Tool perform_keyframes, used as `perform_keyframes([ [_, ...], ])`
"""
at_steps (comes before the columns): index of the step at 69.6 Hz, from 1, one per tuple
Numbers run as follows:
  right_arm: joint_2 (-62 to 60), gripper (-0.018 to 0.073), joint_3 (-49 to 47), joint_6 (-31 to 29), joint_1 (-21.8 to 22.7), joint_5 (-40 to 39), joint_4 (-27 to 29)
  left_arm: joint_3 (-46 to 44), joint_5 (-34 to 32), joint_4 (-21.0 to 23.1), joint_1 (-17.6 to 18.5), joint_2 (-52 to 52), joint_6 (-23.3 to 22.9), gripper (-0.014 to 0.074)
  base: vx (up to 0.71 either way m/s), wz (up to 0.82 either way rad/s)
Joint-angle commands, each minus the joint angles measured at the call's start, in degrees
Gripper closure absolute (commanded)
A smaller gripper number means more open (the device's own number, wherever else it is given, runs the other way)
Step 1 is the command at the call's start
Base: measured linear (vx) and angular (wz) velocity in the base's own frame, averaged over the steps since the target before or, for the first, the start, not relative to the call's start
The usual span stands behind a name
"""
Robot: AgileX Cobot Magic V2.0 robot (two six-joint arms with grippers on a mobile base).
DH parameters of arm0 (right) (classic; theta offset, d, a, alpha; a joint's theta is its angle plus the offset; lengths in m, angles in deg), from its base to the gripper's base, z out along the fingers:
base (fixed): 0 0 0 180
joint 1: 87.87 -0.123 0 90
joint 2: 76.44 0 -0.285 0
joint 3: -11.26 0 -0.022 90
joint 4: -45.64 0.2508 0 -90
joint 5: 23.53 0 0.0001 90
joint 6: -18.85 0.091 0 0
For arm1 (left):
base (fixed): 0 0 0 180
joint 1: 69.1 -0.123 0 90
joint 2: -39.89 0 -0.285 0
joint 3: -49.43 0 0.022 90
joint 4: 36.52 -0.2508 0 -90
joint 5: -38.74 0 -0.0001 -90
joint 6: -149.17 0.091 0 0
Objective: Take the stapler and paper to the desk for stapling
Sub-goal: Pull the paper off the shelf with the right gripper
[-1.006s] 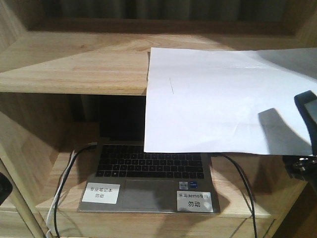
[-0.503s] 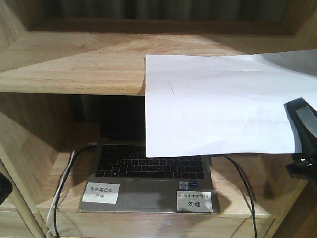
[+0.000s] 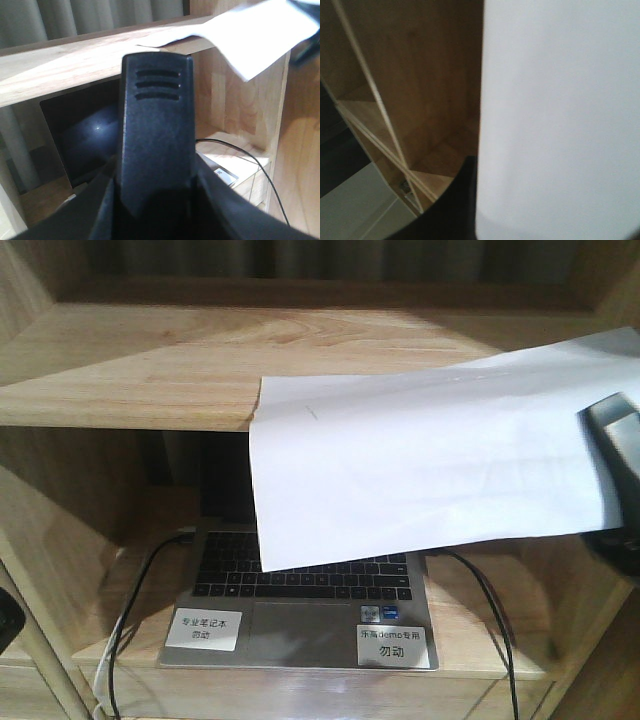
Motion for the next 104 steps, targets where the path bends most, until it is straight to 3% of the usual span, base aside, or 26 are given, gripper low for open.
perform_keyframes([
  [1,-1.99,0.0569,-1.90,-0.98,0.07,-9.08,-0.68,-1.61,-6.31,1.55,0.16,0.55,-0.13,0.0603,0.00,0.00],
  [15,-6.57,0.0569,-1.60,-1.17,0.84,-5.66,-1.14,-1.61,-6.31,1.55,0.16,0.55,-0.13,0.0603,0.00,0.00],
  [32,-13.72,0.0569,-1.43,2.89,9.56,-1.31,-5.83,-1.61,-6.31,1.55,0.16,0.55,-0.13,0.0603,0.00,0.00],
  [57,-25.72,0.0568,-0.31,8.67,16.87,8.93,-9.80,-1.61,-6.31,1.55,0.16,0.55,-0.13,0.0603,0.00,0.00],
  [72,-30.59,0.0566,7.68,15.44,20.80,7.79,-8.70,-1.61,-6.31,1.55,0.16,0.55,-0.13,0.0603,0.00,0.00],
  [104,-39.94,0.0564,18.53,16.64,20.89,1.07,-2.55,-1.61,-6.31,1.55,0.16,0.55,-0.13,0.0603,0.00,0.00],
])
